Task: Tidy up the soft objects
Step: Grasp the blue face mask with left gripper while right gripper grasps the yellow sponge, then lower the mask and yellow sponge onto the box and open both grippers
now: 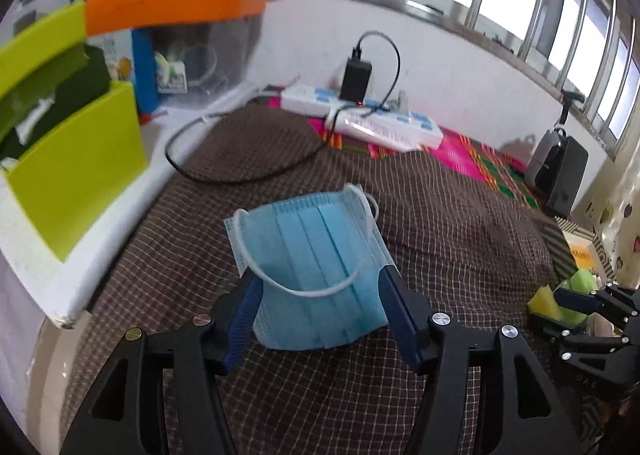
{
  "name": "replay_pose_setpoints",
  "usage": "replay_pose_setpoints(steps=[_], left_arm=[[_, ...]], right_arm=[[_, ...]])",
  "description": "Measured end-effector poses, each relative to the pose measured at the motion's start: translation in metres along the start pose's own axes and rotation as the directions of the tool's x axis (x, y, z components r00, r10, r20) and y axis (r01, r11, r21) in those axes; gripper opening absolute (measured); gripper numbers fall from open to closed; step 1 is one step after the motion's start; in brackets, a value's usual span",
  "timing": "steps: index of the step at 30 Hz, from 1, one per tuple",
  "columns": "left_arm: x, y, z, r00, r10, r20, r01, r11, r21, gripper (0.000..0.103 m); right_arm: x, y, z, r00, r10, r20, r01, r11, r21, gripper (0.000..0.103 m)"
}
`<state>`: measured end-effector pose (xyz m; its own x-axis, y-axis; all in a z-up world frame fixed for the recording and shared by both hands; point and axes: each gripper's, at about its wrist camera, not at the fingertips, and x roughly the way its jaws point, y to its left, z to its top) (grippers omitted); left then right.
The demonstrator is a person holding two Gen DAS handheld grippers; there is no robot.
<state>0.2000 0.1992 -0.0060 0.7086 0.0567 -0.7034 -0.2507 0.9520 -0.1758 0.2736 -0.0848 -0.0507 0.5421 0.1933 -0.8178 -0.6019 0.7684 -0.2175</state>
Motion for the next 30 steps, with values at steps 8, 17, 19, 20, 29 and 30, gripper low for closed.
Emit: replay_pose_setpoints(steps=[8, 17, 19, 20, 29, 30], left_arm=[[0.022, 0.001, -0.009, 0.997, 0.022, -0.068, -0.023, 1.000, -0.008, 0.024], [-0.009, -0.010, -0.005, 0.999, -0.038, -0.010, 0.038, 0.999, 0.001, 0.010], [-0.022, -0.018, -0.002, 0.998, -0.059, 0.015, 0.059, 0.998, 0.014, 0.009], [-0.030, -0.024, -0.001, 0.997, -0.071, 0.030, 0.070, 0.997, 0.025, 0.009], [-0.085, -0.097, 0.005, 0.967, -0.235, 0.103, 0.219, 0.965, 0.147, 0.009], [-0.088, -0.107, 0.004, 0.962, -0.253, 0.102, 0.235, 0.958, 0.164, 0.009]], right_arm=[[0.010, 0.006, 0.003, 0.998, -0.059, -0.019, 0.057, 0.995, -0.083, 0.029], [-0.032, -0.009, 0.002, 0.989, 0.049, 0.142, -0.048, 0.999, -0.009, 0.024], [-0.050, -0.012, -0.001, 0.979, 0.071, 0.193, -0.073, 0.997, 0.004, 0.024], [-0.058, -0.014, -0.003, 0.973, 0.079, 0.216, -0.083, 0.997, 0.009, 0.024], [-0.117, -0.050, -0.043, 0.934, 0.079, 0.350, -0.115, 0.990, 0.083, 0.024], [-0.120, -0.056, -0.048, 0.933, 0.069, 0.354, -0.109, 0.990, 0.095, 0.024]])
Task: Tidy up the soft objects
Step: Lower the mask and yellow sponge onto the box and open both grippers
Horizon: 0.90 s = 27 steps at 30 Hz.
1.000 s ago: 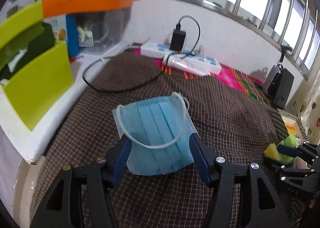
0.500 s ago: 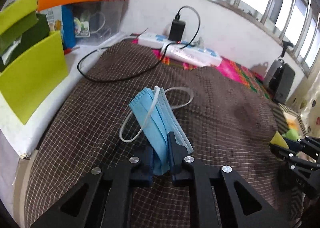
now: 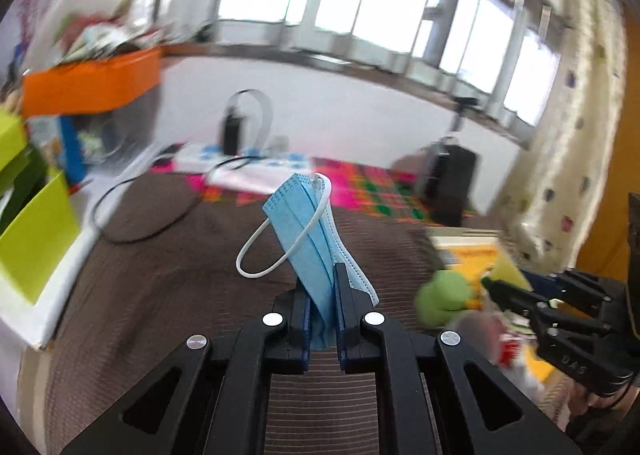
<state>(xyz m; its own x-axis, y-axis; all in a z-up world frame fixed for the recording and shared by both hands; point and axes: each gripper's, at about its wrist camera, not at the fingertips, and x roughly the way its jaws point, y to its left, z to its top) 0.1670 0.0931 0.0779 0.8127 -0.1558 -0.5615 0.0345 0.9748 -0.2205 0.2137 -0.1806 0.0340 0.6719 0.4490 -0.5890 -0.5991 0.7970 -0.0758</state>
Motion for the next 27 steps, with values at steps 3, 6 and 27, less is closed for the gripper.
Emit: replay_pose_setpoints(steps=[3, 6, 27], left_arm=[[-0.002, -0.034, 0.001, 0.998, -0.063, 0.001, 0.063, 0.997, 0.047, 0.009], [-0.002, -0.068, -0.002, 0.993, -0.120, -0.010, 0.121, 0.989, 0.090, 0.009], [0.048, -0.219, -0.098, 0.893, -0.307, -0.330, 0.391, 0.892, 0.226, 0.009]], right_arm=[[-0.021, -0.021, -0.012, 0.999, -0.037, 0.016, 0.036, 0.999, 0.039, 0.024], [-0.036, -0.040, -0.025, 0.997, -0.074, 0.021, 0.072, 0.995, 0.075, 0.024], [-0.053, -0.119, -0.131, 0.992, -0.050, -0.114, 0.079, 0.961, 0.265, 0.024]])
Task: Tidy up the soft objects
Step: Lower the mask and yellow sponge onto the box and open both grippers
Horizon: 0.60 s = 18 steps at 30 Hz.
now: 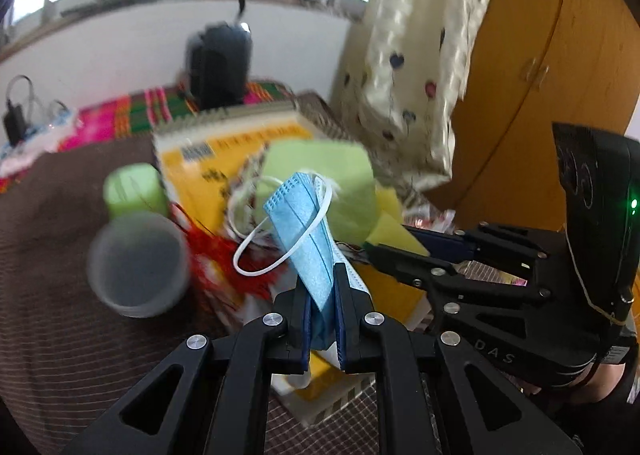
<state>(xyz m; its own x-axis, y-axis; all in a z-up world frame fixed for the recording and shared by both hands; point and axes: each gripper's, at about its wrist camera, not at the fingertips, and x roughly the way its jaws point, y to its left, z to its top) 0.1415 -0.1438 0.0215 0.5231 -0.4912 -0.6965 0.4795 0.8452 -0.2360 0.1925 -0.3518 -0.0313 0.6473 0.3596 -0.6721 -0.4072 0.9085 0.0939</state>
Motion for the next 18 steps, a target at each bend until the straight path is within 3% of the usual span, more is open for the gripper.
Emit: replay_pose_setpoints(steps=[3, 7, 9, 11, 13, 18], left_arm=[[0.025, 0.003, -0.001, 0.999, 0.001, -0.048, -0.001, 1.000, -0.005, 0.009], [0.040, 0.000, 0.012, 0.999, 0.030, -0.043, -0.029, 0.999, 0.022, 0.011], [0.037, -0.002, 0.017, 0.998, 0.054, -0.027, -0.054, 0.998, 0.026, 0.019], [0.028, -0.004, 0.018, 0.997, 0.076, -0.001, -0.076, 0.996, 0.036, 0.039], [0.019, -0.004, 0.018, 0.995, 0.095, 0.015, -0.095, 0.995, 0.039, 0.049], [-0.008, -0.015, 0.006, 0.991, 0.123, 0.055, -0.126, 0.991, 0.051, 0.054]], right_arm=[[0.017, -0.007, -0.001, 1.000, 0.001, -0.028, -0.001, 1.000, 0.012, 0.025], [0.031, -0.017, 0.009, 0.999, -0.001, -0.032, 0.002, 0.999, 0.038, 0.030], [0.027, -0.018, 0.012, 0.999, -0.046, -0.023, 0.047, 0.998, 0.036, 0.033], [0.016, -0.019, 0.011, 0.997, -0.076, 0.005, 0.076, 0.997, 0.034, 0.036], [0.005, -0.023, 0.005, 0.997, -0.081, 0.013, 0.080, 0.995, 0.061, 0.044], [-0.020, -0.012, -0.006, 0.995, -0.096, 0.025, 0.095, 0.994, 0.050, 0.046]])
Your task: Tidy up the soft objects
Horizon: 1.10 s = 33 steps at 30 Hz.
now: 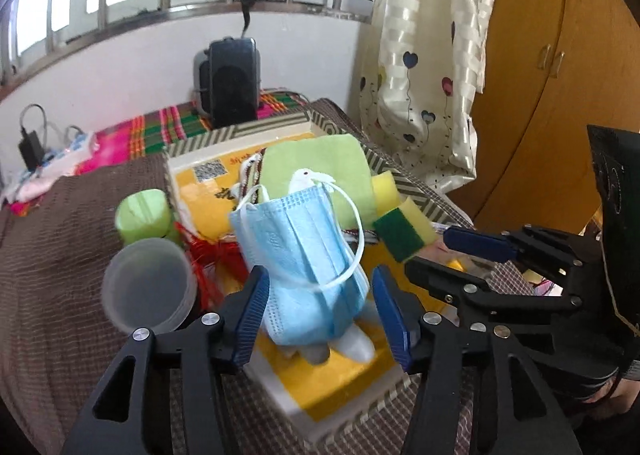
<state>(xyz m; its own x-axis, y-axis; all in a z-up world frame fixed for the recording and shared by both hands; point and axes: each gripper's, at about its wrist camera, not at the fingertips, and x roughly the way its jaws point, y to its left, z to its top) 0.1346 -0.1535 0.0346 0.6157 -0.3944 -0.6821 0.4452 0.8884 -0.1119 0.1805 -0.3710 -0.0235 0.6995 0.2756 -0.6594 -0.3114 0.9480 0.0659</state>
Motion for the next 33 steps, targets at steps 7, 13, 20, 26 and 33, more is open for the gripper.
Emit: replay_pose_setpoints(steps=[7, 13, 20, 26, 33], left_arm=[[-0.030, 0.000, -0.017, 0.999, 0.044, 0.014, -0.044, 0.999, -0.010, 0.058], [-0.047, 0.000, -0.035, 0.997, 0.075, 0.012, -0.075, 0.997, -0.014, 0.058], [-0.057, -0.001, -0.048, 0.995, 0.103, 0.010, -0.103, 0.995, -0.011, 0.058], [-0.059, 0.000, -0.059, 0.991, 0.132, 0.000, -0.132, 0.991, -0.007, 0.058], [-0.061, 0.004, -0.073, 0.990, 0.142, -0.011, -0.142, 0.990, -0.025, 0.057]], right_arm=[[-0.021, 0.019, -0.012, 1.000, 0.003, 0.011, -0.003, 1.000, -0.015, 0.046], [-0.032, 0.036, -0.026, 1.000, 0.000, 0.006, 0.001, 0.999, -0.034, 0.046], [-0.042, 0.044, -0.039, 1.000, -0.008, 0.009, 0.009, 1.000, -0.030, 0.046], [-0.040, 0.050, -0.048, 1.000, -0.005, -0.001, 0.005, 1.000, -0.030, 0.046], [-0.038, 0.057, -0.059, 1.000, 0.013, -0.007, -0.013, 1.000, -0.019, 0.046]])
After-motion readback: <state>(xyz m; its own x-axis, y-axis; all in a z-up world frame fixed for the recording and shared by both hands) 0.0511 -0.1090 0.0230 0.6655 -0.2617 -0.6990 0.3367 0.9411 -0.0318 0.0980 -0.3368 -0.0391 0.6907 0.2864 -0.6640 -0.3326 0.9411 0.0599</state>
